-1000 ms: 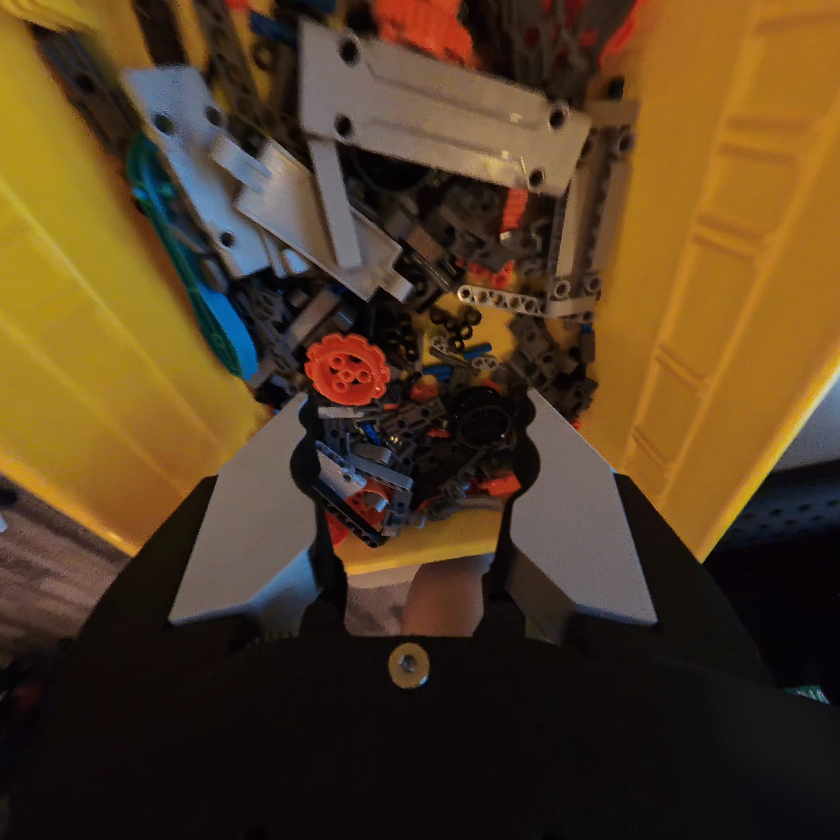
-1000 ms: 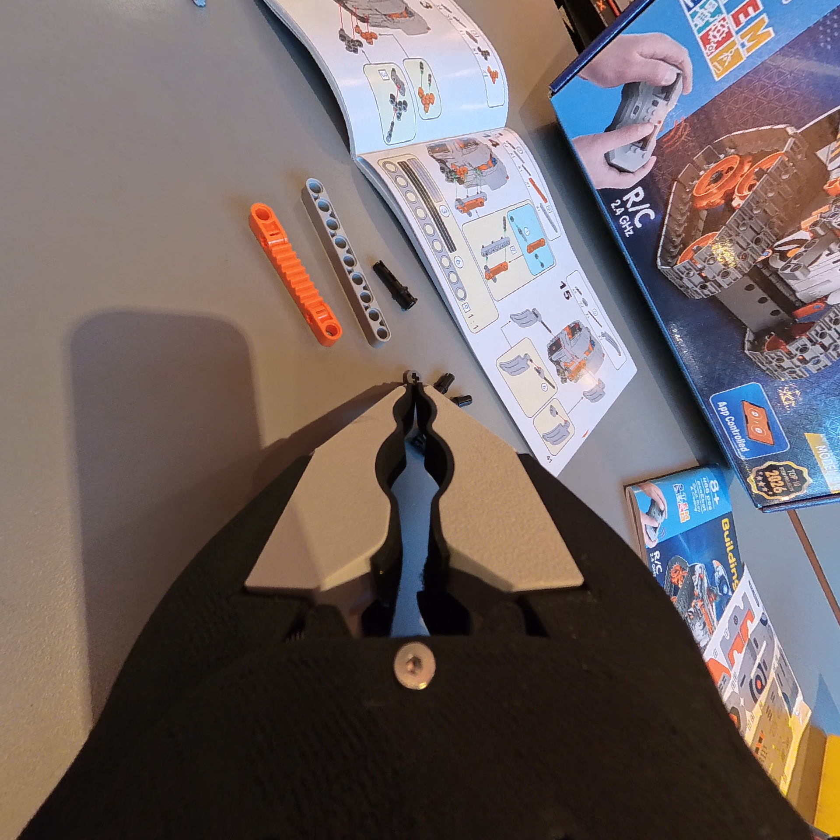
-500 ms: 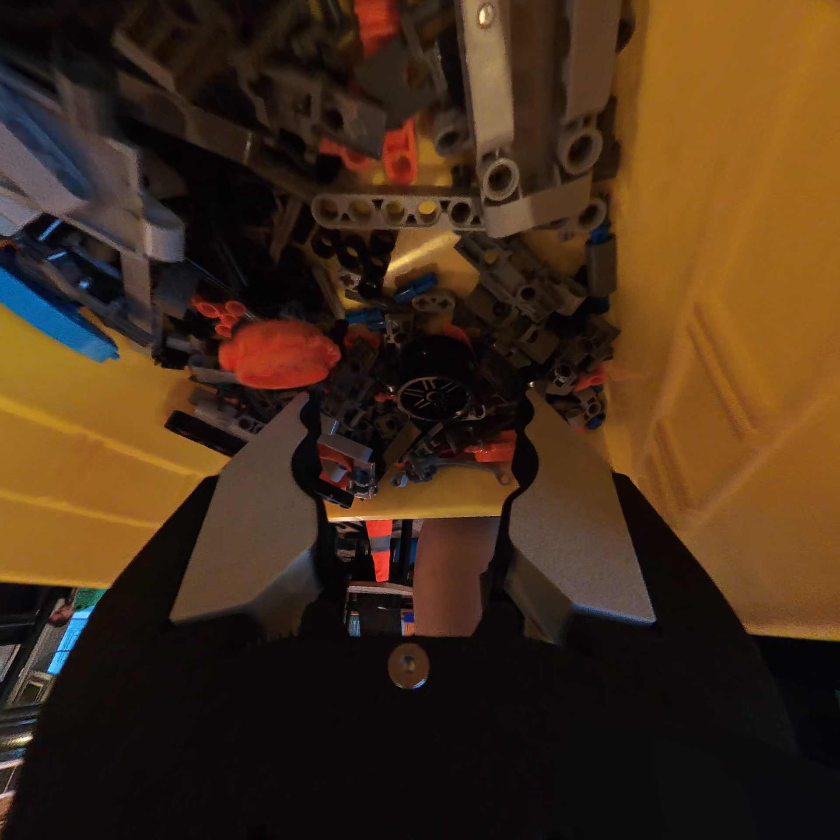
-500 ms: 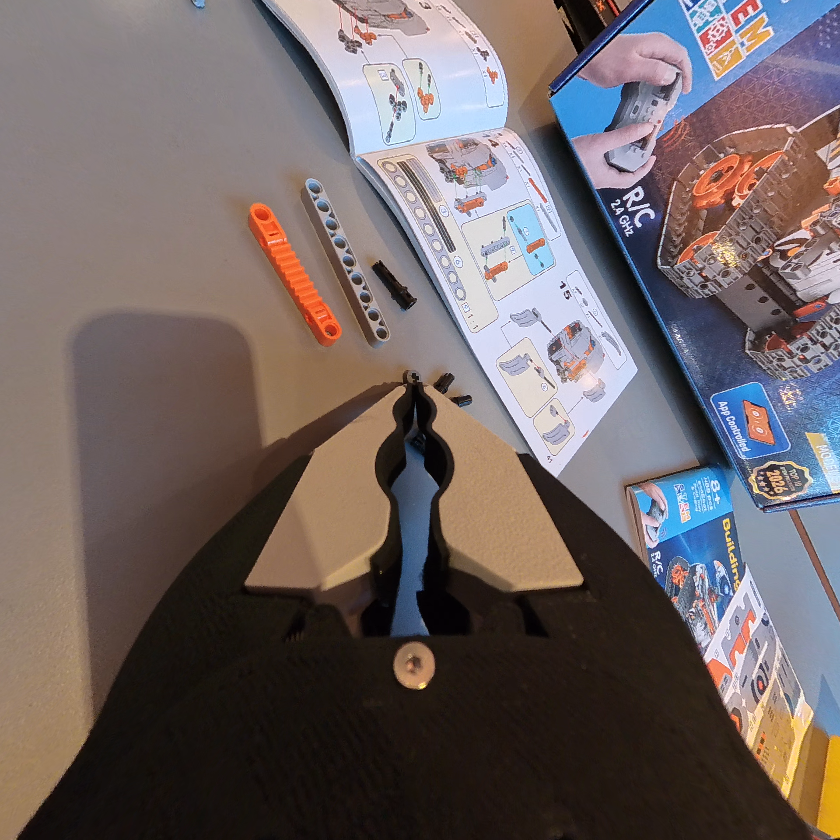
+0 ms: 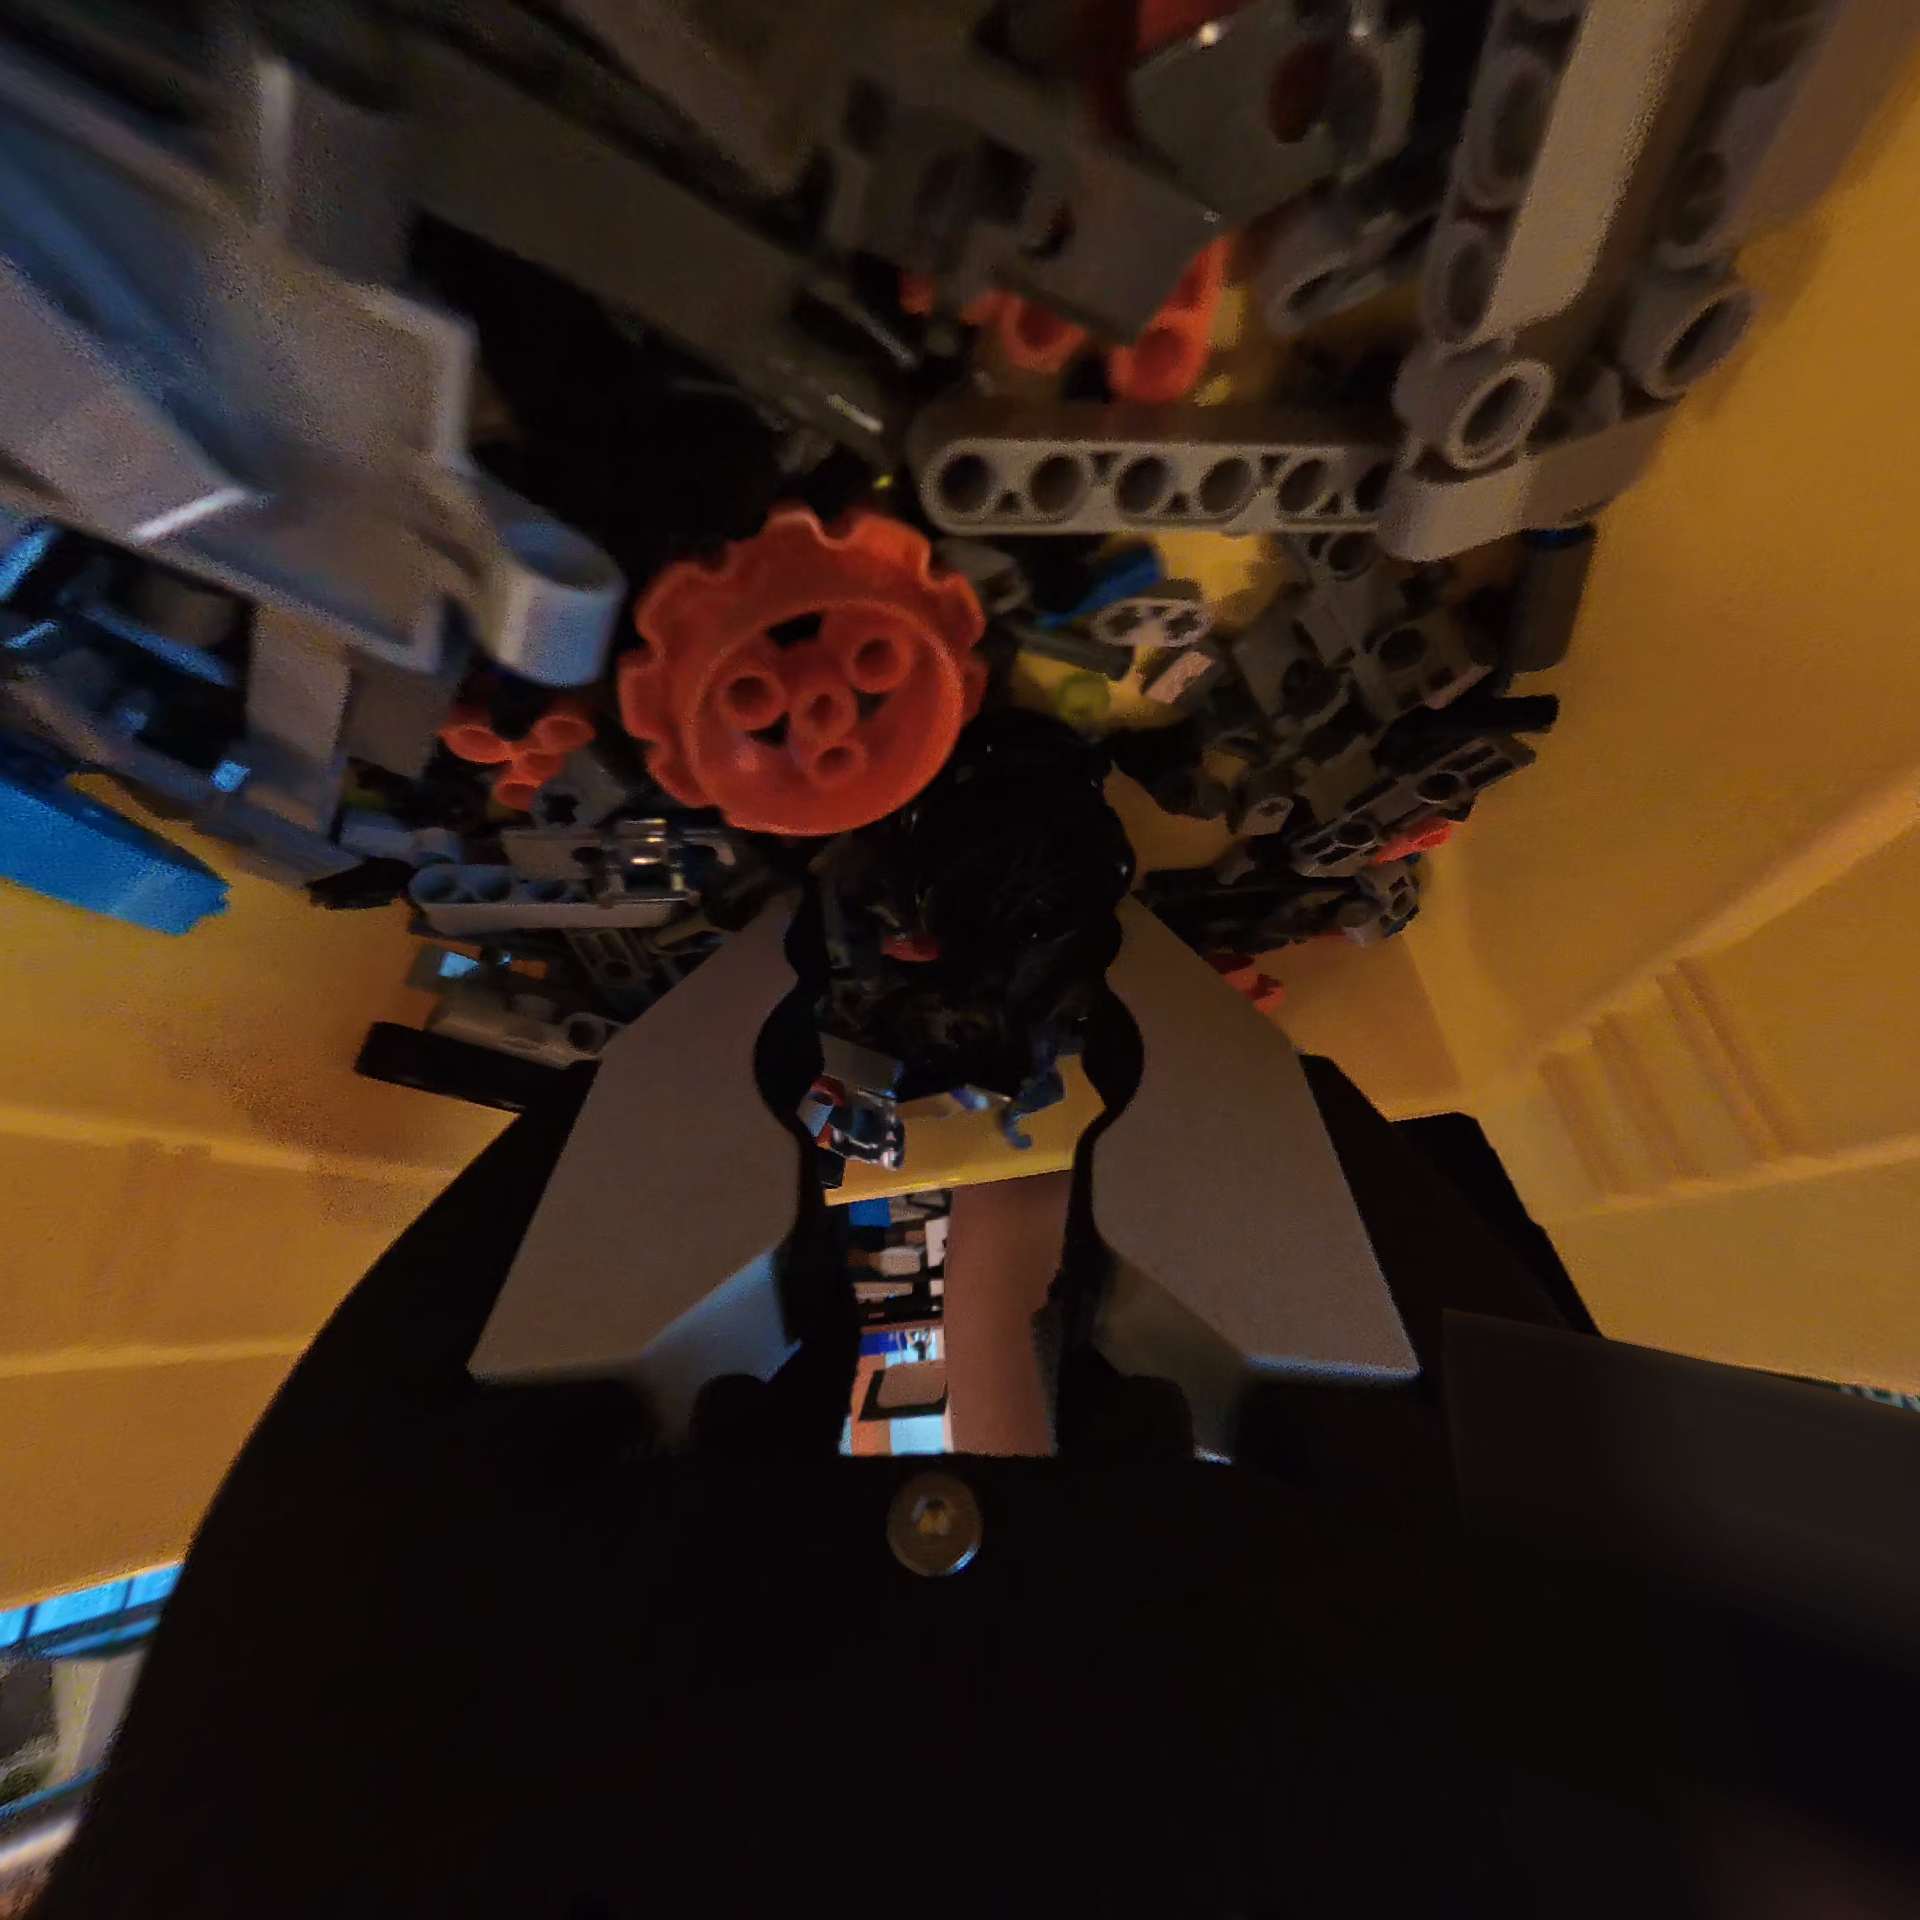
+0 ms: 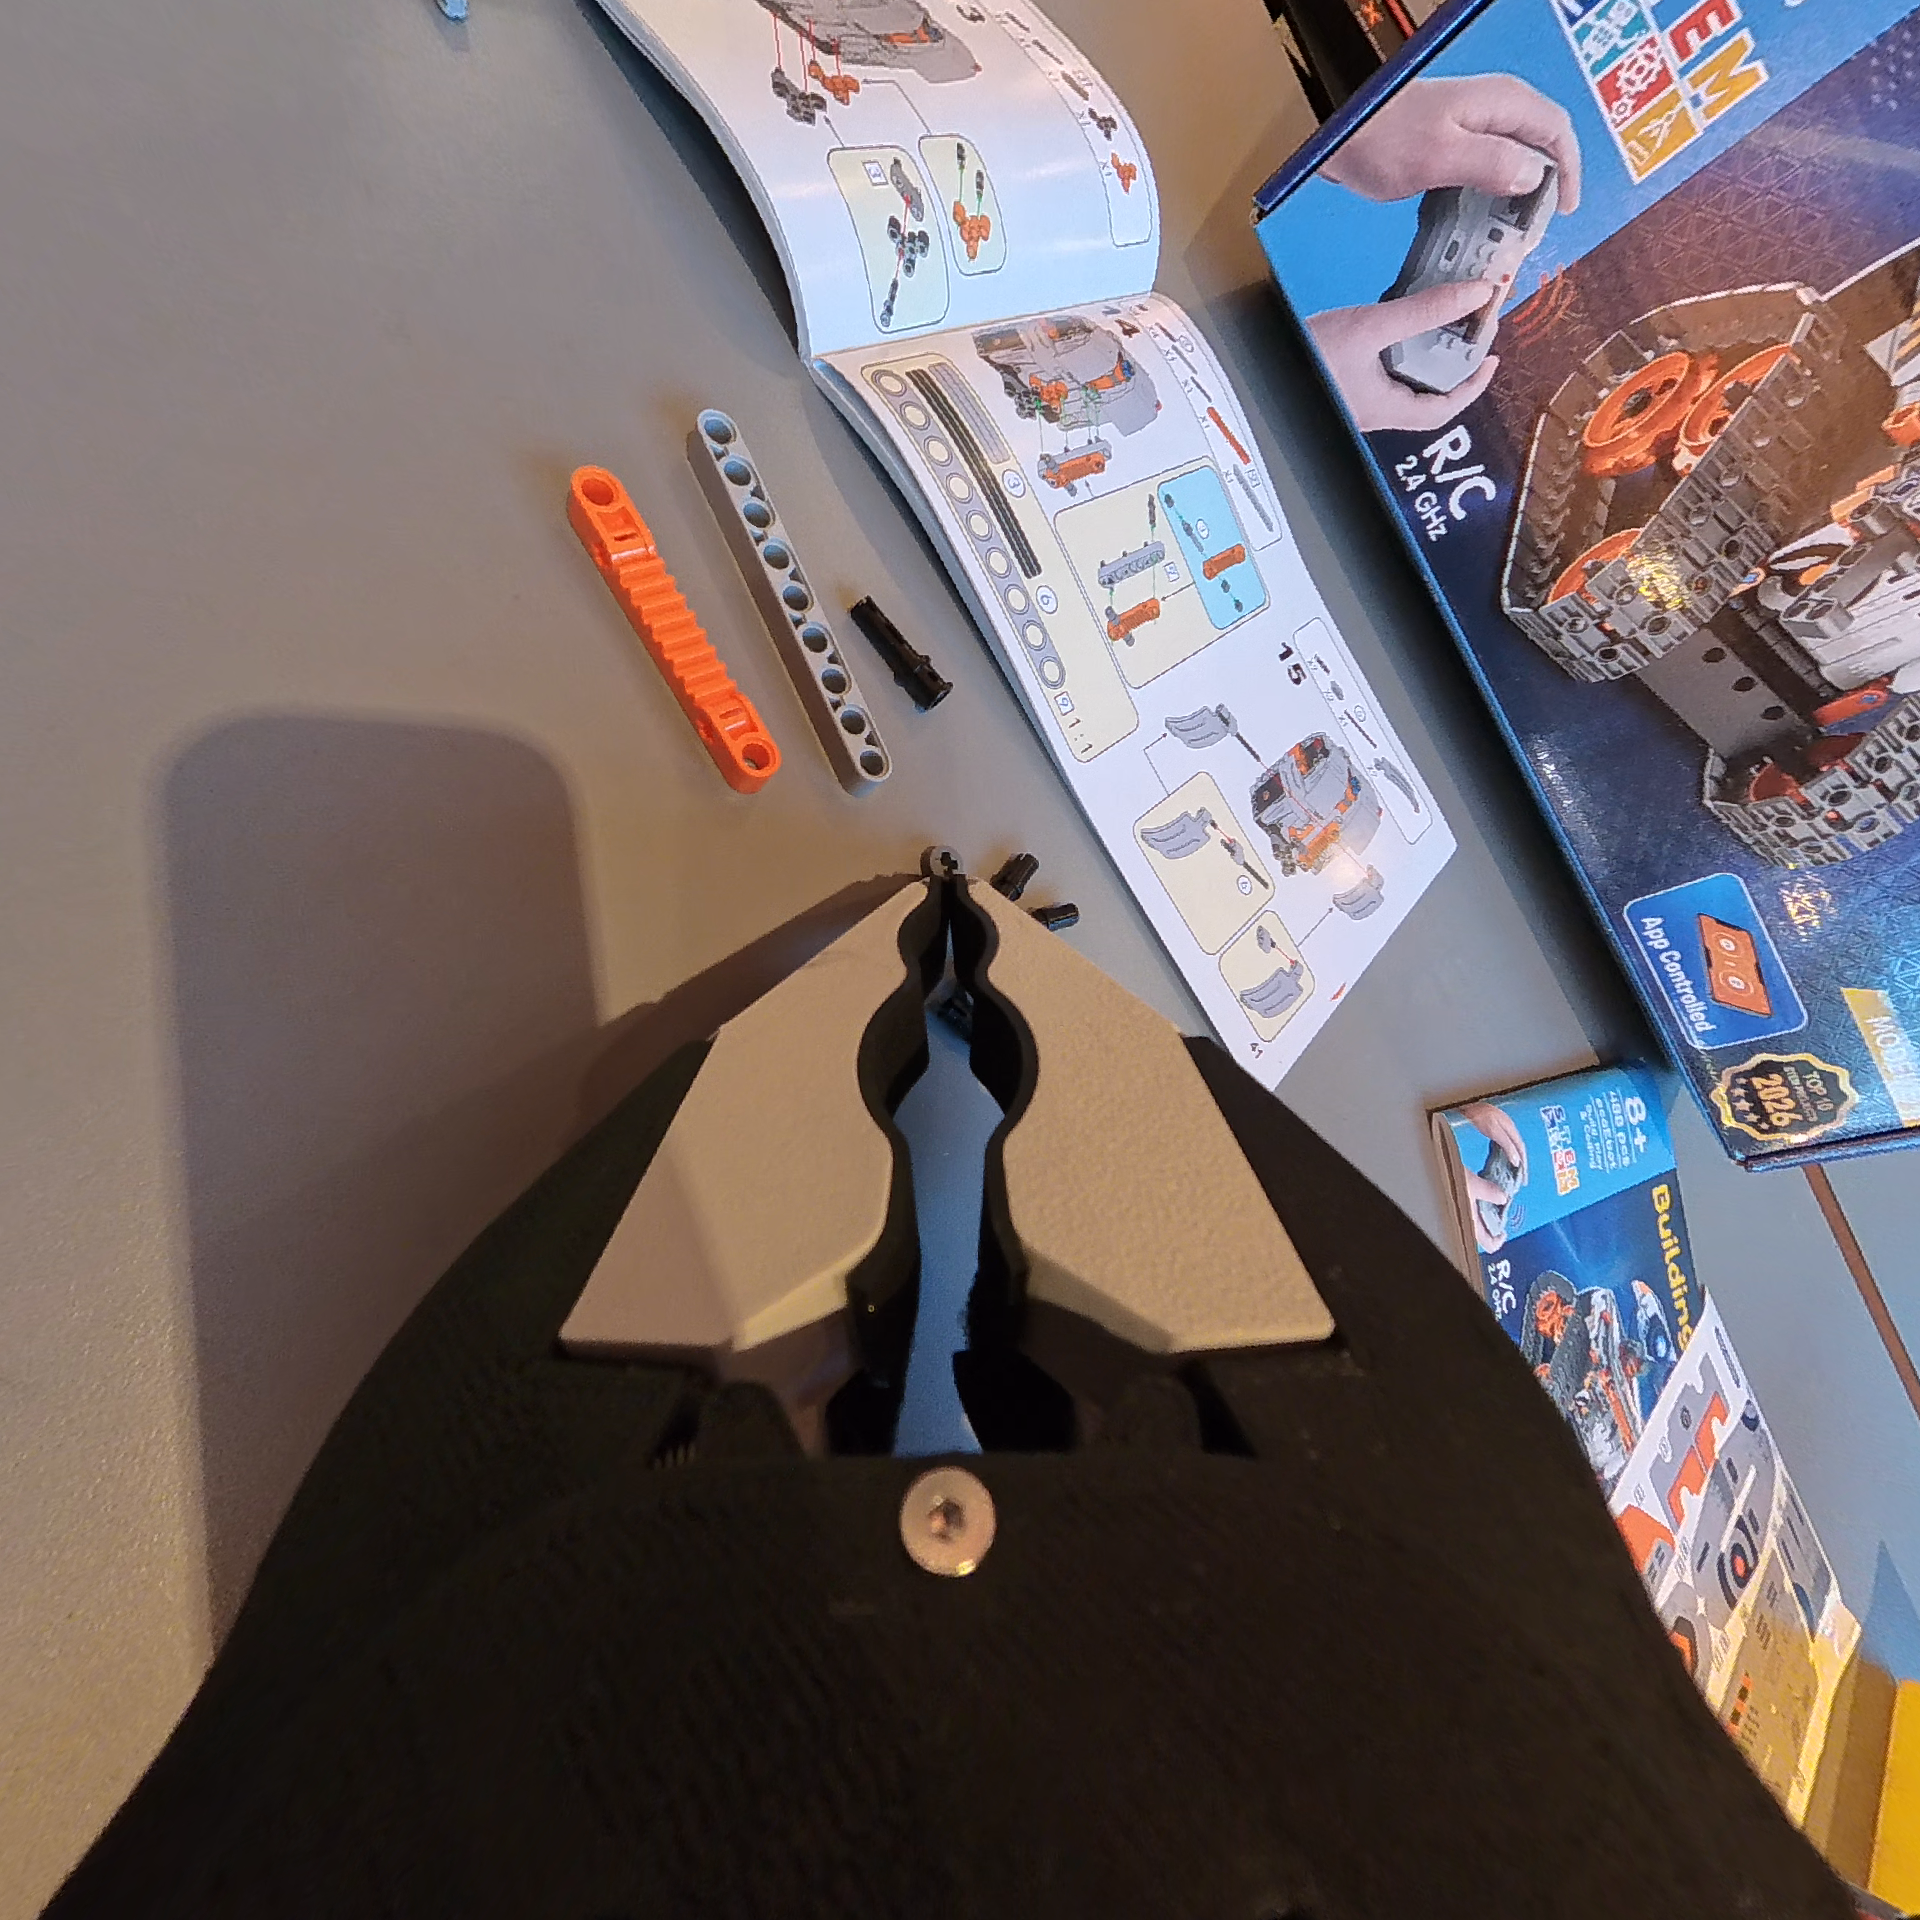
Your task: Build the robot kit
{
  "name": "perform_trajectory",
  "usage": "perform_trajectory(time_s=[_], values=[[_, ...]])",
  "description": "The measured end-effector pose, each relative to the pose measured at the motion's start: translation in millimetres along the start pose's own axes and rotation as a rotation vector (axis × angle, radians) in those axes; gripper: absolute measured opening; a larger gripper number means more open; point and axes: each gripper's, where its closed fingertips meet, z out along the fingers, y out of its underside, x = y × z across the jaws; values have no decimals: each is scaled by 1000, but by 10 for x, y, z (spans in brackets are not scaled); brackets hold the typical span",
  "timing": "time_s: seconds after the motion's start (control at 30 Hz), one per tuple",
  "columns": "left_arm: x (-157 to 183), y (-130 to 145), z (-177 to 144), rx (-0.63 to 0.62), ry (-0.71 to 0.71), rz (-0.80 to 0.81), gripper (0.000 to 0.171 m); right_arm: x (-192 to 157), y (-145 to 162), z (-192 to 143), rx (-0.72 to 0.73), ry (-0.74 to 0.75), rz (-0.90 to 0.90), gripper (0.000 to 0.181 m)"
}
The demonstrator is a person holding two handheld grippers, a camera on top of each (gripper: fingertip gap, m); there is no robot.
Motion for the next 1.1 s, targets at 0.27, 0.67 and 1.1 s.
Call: perform_trajectory(time_s=[0.27, 0.67, 1.1], values=[[-90, -101, -135, 105, 81, 10, 22, 3, -1, 4, 2, 0, 5, 0], [-300, -238, -384, 276, 86, -54, 22, 5, -4, 5, 3, 4, 1, 0], [-337, -459, -649, 442, 97, -58, 22, 5, -4, 6, 2, 5, 0, 0]])
